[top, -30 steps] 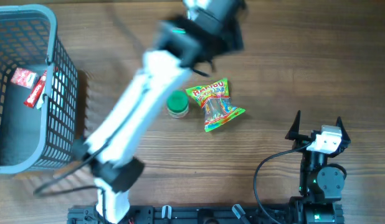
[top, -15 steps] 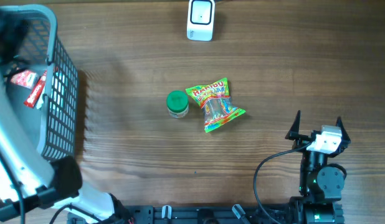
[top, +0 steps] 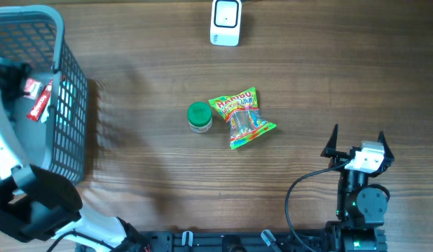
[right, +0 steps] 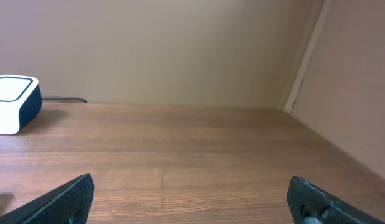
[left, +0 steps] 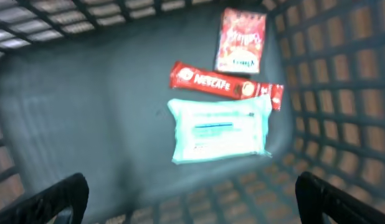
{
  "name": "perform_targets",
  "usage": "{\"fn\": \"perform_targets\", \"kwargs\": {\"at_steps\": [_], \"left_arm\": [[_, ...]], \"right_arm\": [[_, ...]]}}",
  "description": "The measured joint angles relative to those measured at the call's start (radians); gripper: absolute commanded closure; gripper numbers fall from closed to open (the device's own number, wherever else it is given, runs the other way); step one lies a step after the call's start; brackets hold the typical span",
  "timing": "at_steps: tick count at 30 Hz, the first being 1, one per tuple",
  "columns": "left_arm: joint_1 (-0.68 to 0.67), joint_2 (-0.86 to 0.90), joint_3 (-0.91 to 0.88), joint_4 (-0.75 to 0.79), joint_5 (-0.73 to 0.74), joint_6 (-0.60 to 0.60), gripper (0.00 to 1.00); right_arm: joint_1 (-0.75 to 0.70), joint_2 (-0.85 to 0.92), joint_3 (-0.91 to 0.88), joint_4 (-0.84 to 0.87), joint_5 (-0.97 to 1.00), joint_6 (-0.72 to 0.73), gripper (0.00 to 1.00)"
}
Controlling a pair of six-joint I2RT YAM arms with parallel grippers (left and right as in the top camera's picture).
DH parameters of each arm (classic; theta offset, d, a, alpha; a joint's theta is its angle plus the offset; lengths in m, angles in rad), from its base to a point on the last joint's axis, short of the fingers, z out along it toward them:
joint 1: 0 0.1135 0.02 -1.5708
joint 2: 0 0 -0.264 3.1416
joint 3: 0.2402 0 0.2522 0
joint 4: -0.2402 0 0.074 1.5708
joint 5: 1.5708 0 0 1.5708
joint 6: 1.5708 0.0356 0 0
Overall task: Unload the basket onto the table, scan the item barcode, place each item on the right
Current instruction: 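Return left gripper to basket and grasp mint-green wipes pack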
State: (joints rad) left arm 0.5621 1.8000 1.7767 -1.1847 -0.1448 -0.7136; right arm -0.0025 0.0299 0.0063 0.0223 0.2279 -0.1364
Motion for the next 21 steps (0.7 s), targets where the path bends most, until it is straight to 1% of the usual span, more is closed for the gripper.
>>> {"fn": "perform_targets", "kwargs": {"at_steps": [3,7,9,12,13,14,15,16,17,18,19,21], "left_arm": [[0.0,0.004,-0.154,0.155,0.038,0.002,0.0],[0.0,0.019,-0.301,0.322,0.099,0.003,0.0],[0.0,0.05,-0.349,0.364,0.122,0.003,0.0],[0.0,0.106,-0.369,0.386,0.136,0.003,0.0],[0.0,0.126,-0.371,0.393,0.138,0.003,0.02],[-0.001,0.144,-0.371,0.399,0.141,0.003,0.11],[-0.002,0.16,-0.371,0.406,0.146,0.003,0.25],[-0.003,0.167,-0.371,0.411,0.151,0.002,0.32],[-0.005,0.17,-0.37,0.419,0.16,0.0,0.45],[-0.008,0.171,-0.369,0.424,0.164,0.002,0.54],[-0.011,0.171,-0.368,0.426,0.167,0.003,0.68],[-0.017,0.172,-0.365,0.426,0.173,0.006,0.88]], "right_arm": [[0.0,0.0,0.0,0.0,0.0,0.0,0.0],[0.0,0.001,0.0,0.0,0.0,0.0,0.0],[0.0,0.001,0.0,0.0,0.0,0.0,0.0],[0.0,0.001,0.0,0.0,0.0,0.0,0.0],[0.0,0.001,0.0,0.0,0.0,0.0,0.0],[0.0,0.001,0.0,0.0,0.0,0.0,0.0],[0.0,0.001,0.0,0.0,0.0,0.0,0.0],[0.0,0.001,0.0,0.0,0.0,0.0,0.0],[0.0,0.001,0.0,0.0,0.0,0.0,0.0],[0.0,0.001,0.0,0.0,0.0,0.0,0.0],[0.0,0.001,0.0,0.0,0.0,0.0,0.0],[0.0,0.001,0.0,0.0,0.0,0.0,0.0]]}}
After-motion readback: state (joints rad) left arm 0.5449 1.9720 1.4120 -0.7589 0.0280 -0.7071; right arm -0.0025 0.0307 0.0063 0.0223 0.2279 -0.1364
